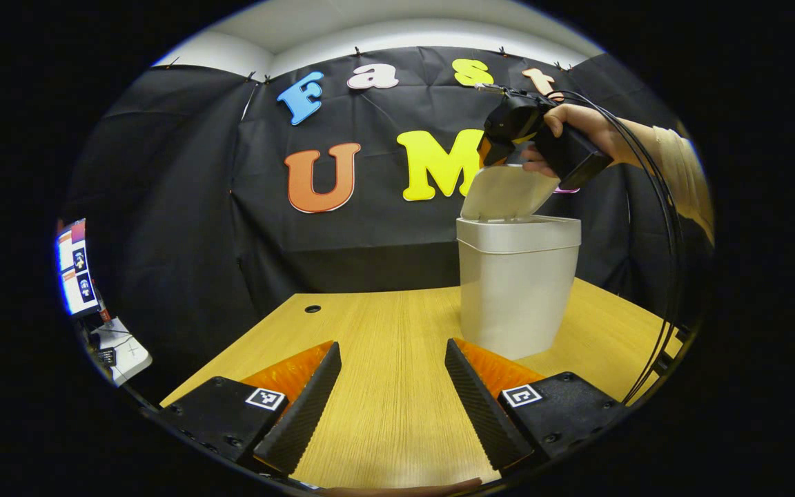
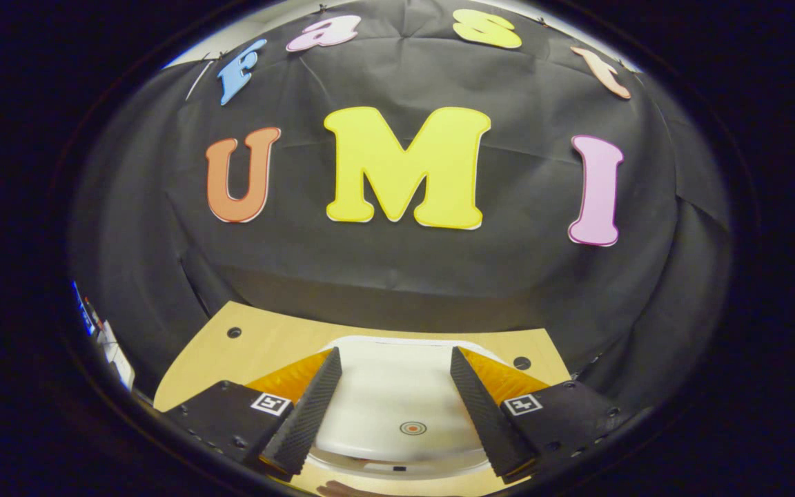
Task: Press the lid of the desktop garbage bin to open it, pick up the crumpled paper on the desktop and throw it into the bin, then pick up the pop can on the desktop and drop it into the bin, and finally close the garbage bin lid.
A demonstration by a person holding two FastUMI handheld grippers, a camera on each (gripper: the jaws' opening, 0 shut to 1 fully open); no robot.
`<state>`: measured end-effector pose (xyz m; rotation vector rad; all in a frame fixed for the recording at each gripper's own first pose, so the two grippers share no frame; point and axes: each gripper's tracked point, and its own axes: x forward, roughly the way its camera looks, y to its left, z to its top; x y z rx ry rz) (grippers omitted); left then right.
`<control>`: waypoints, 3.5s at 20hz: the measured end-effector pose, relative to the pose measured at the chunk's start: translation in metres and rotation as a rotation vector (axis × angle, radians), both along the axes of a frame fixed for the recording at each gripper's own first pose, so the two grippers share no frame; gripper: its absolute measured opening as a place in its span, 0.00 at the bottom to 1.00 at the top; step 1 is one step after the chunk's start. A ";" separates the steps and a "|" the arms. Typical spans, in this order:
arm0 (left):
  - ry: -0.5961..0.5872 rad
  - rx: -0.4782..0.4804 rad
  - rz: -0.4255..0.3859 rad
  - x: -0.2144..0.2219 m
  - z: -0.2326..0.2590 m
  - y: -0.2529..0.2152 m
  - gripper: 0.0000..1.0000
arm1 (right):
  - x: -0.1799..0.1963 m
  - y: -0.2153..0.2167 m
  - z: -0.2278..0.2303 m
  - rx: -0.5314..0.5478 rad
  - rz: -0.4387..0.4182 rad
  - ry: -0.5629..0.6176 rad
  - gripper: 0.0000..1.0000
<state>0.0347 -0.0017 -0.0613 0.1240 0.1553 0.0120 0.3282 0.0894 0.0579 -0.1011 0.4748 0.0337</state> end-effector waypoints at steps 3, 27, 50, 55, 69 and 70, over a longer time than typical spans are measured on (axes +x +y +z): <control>-0.003 0.006 0.002 0.002 -0.001 -0.002 0.98 | -0.009 -0.002 -0.009 -0.020 0.000 0.028 0.96; 0.030 -0.024 0.025 0.001 -0.005 0.003 0.98 | -0.067 -0.023 -0.058 0.082 -0.123 0.185 0.99; 0.032 -0.012 0.042 0.000 -0.006 0.000 0.96 | -0.103 -0.026 -0.071 0.069 -0.094 0.243 0.99; 0.034 -0.059 0.048 0.001 -0.005 0.007 0.96 | -0.097 -0.028 -0.065 0.045 -0.081 0.284 0.96; 0.045 -0.060 0.061 0.002 -0.008 0.011 0.96 | -0.081 -0.032 -0.069 0.085 -0.080 0.262 0.99; 0.046 -0.060 0.055 0.000 -0.008 0.009 0.96 | -0.079 -0.032 -0.069 0.093 -0.087 0.256 0.98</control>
